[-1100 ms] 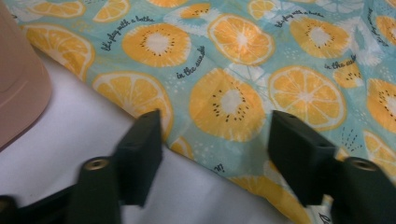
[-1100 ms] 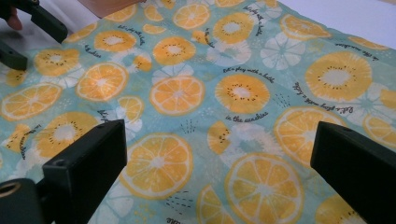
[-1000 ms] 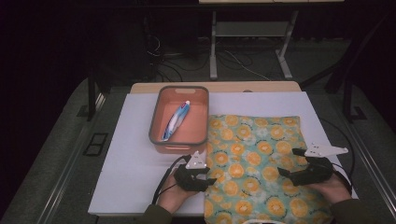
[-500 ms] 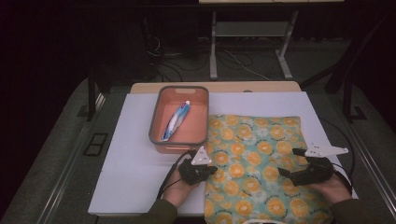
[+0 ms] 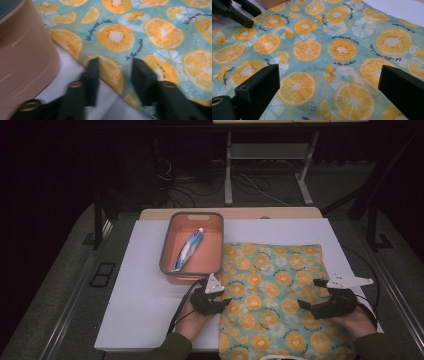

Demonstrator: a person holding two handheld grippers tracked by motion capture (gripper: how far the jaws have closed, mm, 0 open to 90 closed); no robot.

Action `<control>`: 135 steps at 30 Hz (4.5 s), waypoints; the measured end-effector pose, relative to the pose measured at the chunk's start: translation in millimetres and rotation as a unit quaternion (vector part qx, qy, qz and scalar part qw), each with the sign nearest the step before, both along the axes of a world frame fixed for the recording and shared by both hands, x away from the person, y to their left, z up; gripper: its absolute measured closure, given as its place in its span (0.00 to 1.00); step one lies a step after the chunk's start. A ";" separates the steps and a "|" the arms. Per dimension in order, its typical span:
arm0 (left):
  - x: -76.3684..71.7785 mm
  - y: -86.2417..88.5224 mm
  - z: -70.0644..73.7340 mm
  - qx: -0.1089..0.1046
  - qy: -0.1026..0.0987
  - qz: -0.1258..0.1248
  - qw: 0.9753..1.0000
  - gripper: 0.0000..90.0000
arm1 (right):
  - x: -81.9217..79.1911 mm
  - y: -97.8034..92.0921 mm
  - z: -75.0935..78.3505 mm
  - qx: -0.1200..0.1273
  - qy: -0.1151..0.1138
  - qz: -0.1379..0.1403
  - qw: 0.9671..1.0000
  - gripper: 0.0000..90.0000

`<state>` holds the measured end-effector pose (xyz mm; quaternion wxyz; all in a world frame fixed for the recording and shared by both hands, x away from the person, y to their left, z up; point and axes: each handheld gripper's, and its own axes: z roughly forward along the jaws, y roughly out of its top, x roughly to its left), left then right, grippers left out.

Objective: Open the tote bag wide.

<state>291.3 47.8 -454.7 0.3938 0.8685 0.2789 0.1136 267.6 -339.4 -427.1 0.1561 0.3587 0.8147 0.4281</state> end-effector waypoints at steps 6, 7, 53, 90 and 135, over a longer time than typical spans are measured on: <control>0.5 -2.7 -1.1 -0.003 -0.004 -0.013 1.000 0.99 | -0.7 0.4 0.0 -0.002 0.000 -0.001 1.000 0.04; 0.6 -2.7 -1.0 -0.004 -0.004 -0.013 1.000 1.00 | -0.5 0.2 0.0 -0.001 -0.001 0.000 1.000 0.04; -33.4 -12.9 2.9 -0.016 0.054 -0.083 0.995 0.94 | -1.5 0.0 -0.2 -0.004 0.000 0.000 1.000 0.04; -24.0 25.0 8.4 0.011 0.054 -0.025 0.998 0.63 | -0.9 -4.9 1.9 -0.007 -0.006 -0.007 1.000 0.04; -21.1 30.9 38.3 -0.085 -0.006 -0.042 0.995 0.53 | -0.9 -2.8 3.6 -0.006 0.003 0.002 1.000 0.04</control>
